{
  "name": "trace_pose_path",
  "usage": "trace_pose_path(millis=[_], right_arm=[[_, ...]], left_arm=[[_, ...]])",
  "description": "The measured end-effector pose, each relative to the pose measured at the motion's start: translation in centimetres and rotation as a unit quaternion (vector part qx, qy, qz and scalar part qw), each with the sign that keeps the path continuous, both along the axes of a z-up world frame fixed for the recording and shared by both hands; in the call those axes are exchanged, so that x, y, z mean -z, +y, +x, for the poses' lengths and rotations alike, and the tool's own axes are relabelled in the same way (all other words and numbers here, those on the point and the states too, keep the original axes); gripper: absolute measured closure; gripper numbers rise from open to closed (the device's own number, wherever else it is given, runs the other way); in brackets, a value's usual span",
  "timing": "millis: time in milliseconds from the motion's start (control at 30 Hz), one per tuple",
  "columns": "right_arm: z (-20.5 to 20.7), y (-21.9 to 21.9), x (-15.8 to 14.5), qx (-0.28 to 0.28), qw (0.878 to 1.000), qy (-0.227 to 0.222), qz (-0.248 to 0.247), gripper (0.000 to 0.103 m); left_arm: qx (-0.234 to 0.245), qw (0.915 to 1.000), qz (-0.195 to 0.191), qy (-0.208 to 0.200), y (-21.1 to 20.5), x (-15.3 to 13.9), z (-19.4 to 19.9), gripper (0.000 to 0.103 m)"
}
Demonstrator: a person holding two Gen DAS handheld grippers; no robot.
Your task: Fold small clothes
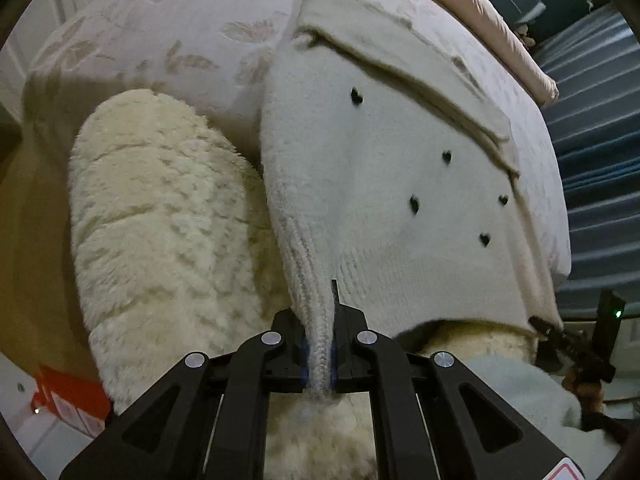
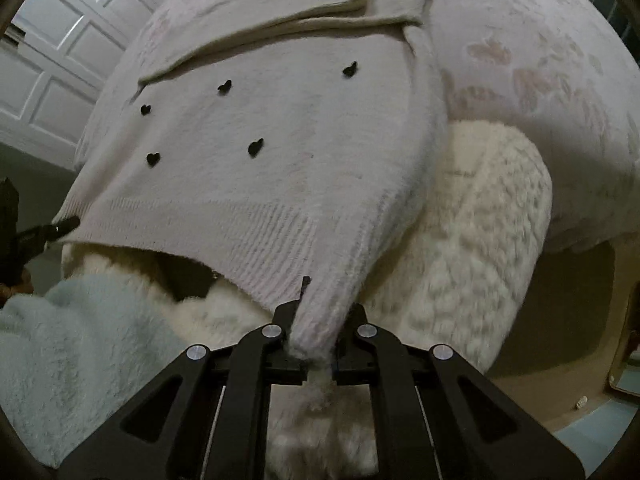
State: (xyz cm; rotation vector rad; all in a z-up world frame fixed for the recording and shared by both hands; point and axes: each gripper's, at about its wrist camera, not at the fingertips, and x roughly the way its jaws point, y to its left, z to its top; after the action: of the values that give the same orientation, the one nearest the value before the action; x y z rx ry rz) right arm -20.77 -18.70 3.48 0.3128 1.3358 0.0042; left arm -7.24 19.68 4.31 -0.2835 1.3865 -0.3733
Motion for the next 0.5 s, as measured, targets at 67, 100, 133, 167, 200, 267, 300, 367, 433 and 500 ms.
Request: trace_pose_path(millis=[67, 100, 133, 167, 200, 267, 300, 367, 433, 500], right_arm=[[1.4, -0.9, -1.3, 0.004, 1.0, -0.022, -0.003, 0.097], [2.8, -1.8, -2.4, 0.01, 0.999, -0.047, -0.009, 0.097], [5.1, -3.1, -3.9, 0.019, 0.996, -0.087, -0.018, 0.097], [6.8, -4.0, -5.1, 0.027, 0.992, -0.118, -0.024, 0.097], [9.7, -5.3, -6.7, 0.041, 0.985, -0.165, -0.035, 0.097], [14.7, -7.2, -8.8, 0.062, 0.971, -0.229, -0.035, 0.096], [17.7, -8.4, -9.8, 0.086, 0.961, -0.262, -0.034, 0.094], [21.6, -10.2, -11.1, 0.132, 0.941, -0.309, -0.033, 0.077], [23.1, -11.4, -12.2, 0.188, 0.914, -0.354, -0.06, 0.051], [22.7, -12.5, -13.4, 0.251, 0.883, -0.394, -0.049, 0.042]], left_arm=[[-0.008, 0.9994, -0.01, -0.032, 0.2, -2.0, 1.8, 0.099], [-0.006, 0.998, -0.018, -0.061, 0.0, -3.3, 3.6, 0.099], [-0.003, 0.9963, -0.022, -0.084, -0.2, -4.3, 4.9, 0.099], [0.002, 0.9923, -0.025, -0.121, -1.0, -5.8, 7.4, 0.099], [0.008, 0.9883, -0.029, -0.149, -2.0, -6.9, 9.6, 0.099], [0.005, 0.9756, -0.017, -0.219, -4.9, -9.4, 14.2, 0.097], [0.002, 0.9687, -0.016, -0.248, -6.1, -10.3, 16.4, 0.096], [-0.04, 0.9514, -0.015, -0.305, -8.0, -11.9, 21.1, 0.086], [-0.072, 0.9471, -0.02, -0.312, -9.0, -12.4, 24.3, 0.083], [-0.109, 0.9433, 0.01, -0.313, -9.5, -12.9, 25.8, 0.058]])
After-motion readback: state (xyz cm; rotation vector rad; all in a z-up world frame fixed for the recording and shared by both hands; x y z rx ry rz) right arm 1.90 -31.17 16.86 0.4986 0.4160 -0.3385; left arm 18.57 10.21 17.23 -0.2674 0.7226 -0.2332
